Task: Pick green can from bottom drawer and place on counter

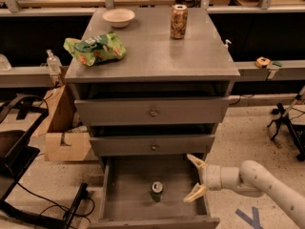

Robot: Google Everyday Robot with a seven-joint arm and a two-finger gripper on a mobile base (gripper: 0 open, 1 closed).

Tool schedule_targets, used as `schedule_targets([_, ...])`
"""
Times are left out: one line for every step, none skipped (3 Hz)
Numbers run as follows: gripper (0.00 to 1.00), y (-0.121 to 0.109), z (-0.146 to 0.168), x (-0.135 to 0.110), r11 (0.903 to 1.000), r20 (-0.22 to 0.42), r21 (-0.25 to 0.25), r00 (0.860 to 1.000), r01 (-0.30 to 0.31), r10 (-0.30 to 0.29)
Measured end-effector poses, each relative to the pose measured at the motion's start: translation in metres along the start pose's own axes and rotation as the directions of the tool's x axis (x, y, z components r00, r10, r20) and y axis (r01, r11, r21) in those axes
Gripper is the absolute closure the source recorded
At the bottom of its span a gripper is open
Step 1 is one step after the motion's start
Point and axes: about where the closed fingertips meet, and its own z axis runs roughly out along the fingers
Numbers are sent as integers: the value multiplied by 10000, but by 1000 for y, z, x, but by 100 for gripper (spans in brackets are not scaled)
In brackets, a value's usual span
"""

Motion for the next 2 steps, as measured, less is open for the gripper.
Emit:
schedule_targets([0,-5,42,55,9990,-230,-410,9996,-158,149])
schedule_targets([0,-9,79,104,9974,-121,-695,9998,-195,187])
